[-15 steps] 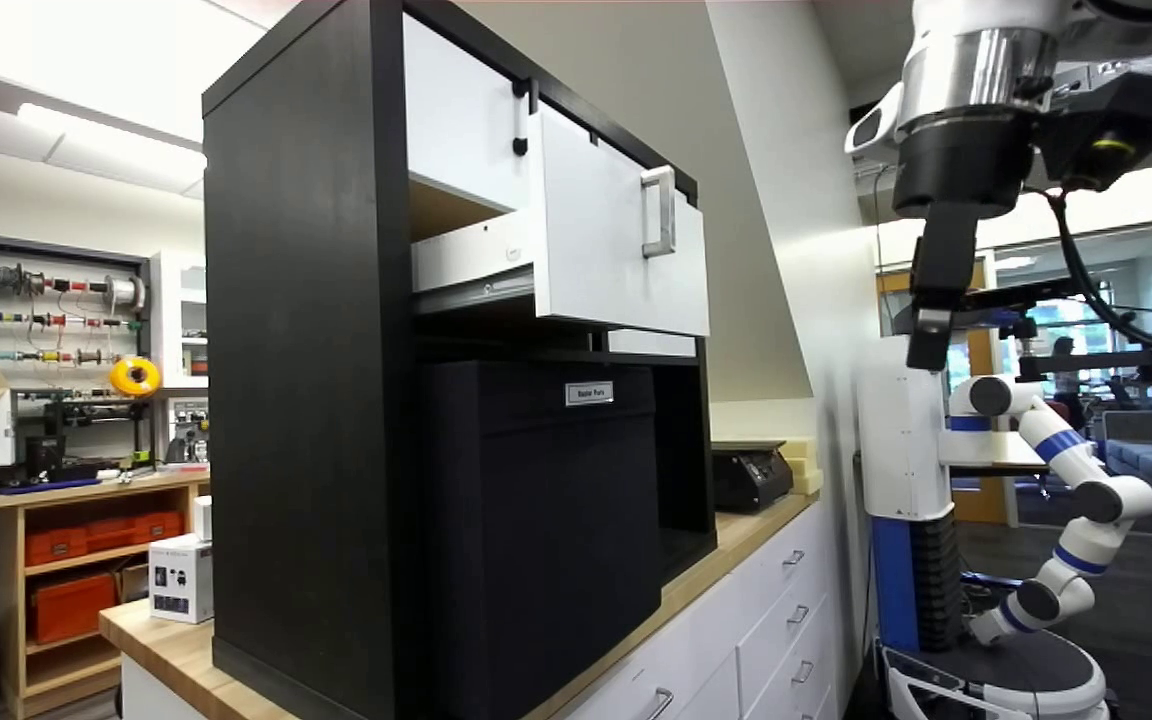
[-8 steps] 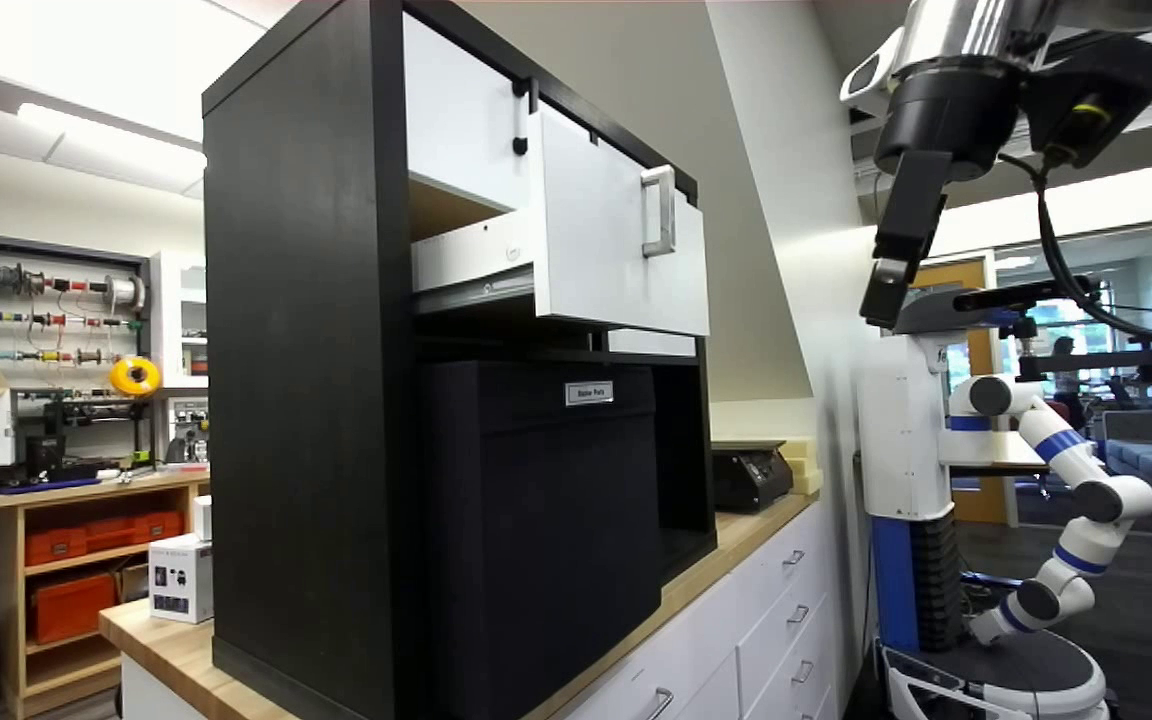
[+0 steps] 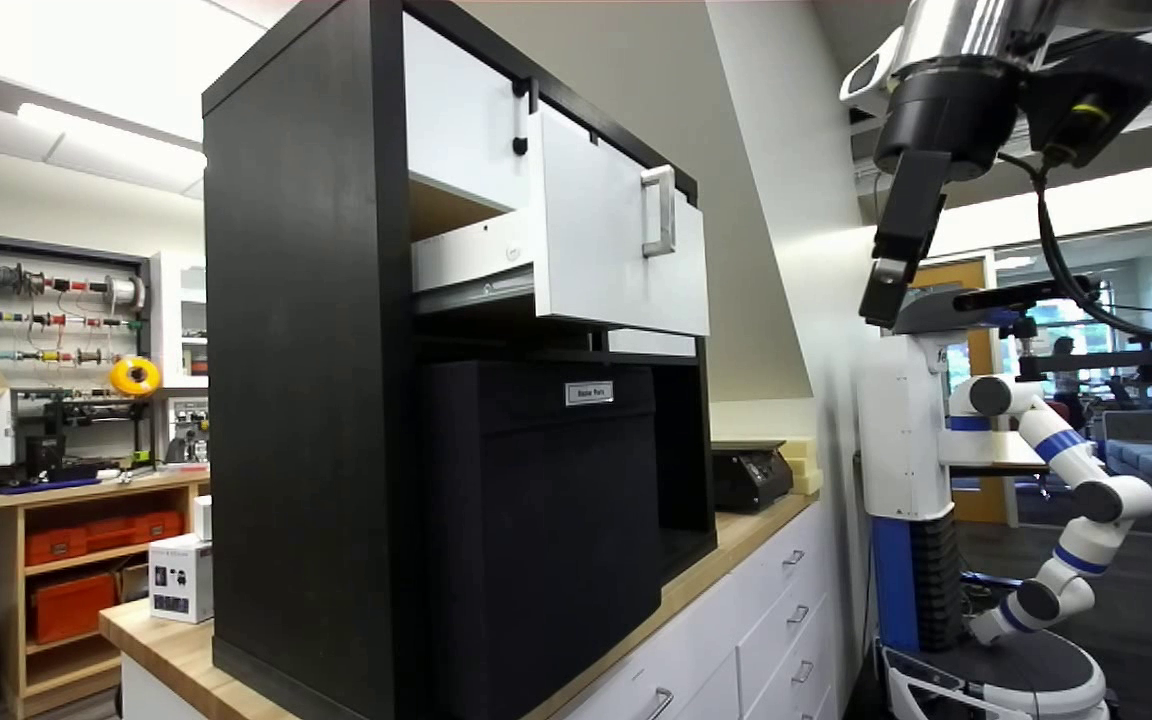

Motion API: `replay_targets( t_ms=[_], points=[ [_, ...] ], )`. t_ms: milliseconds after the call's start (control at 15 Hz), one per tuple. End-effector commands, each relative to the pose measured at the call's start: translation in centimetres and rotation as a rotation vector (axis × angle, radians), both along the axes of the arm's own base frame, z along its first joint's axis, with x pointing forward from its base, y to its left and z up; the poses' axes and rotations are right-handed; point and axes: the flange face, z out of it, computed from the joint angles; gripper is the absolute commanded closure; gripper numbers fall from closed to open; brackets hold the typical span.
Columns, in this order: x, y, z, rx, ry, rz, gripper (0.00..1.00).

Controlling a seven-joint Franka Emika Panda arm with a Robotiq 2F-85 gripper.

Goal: Close the bottom drawer

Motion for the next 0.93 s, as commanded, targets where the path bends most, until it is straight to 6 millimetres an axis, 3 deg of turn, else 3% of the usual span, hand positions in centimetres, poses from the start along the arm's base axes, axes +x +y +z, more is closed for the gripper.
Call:
replay_targets(
  t_ms=[0, 867],
  points=[
    [0.3, -0.5, 1.9, -0.037, -0.074, -0.035, 0.00],
    [4.2, -2.9, 9.5, -0.092, -0.327, -0.126, 0.00]
  ],
)
